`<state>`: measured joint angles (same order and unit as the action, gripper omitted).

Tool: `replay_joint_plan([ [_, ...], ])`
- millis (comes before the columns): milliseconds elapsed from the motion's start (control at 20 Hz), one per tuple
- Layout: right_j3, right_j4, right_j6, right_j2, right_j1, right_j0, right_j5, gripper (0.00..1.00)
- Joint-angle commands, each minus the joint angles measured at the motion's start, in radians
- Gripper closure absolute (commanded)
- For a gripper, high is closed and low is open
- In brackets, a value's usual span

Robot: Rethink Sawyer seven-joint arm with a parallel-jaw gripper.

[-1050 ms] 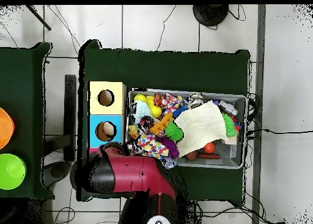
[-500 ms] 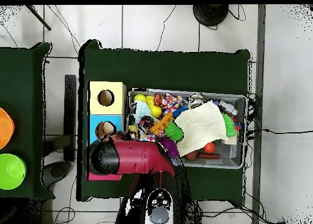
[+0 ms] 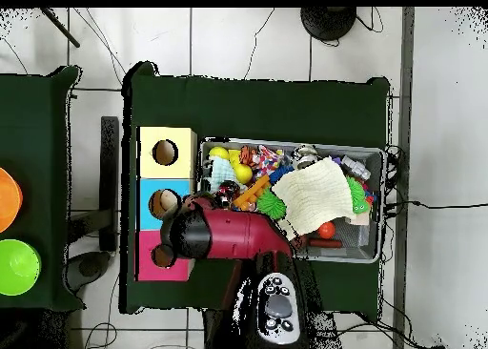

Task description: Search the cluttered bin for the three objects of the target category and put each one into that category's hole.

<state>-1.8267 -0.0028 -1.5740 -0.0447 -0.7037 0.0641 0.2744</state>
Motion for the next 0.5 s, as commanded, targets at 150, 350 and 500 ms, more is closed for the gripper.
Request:
replay_joint_plan([
  [150, 0.065, -0.018, -0.107, 0.122, 0.110, 0.072, -0.086, 0.00],
  [350, 0.021, -0.053, -0.074, 0.186, 0.172, 0.115, -0.117, 0.00],
  [500, -0.025, -0.068, -0.093, 0.203, 0.195, 0.124, -0.162, 0.00],
])
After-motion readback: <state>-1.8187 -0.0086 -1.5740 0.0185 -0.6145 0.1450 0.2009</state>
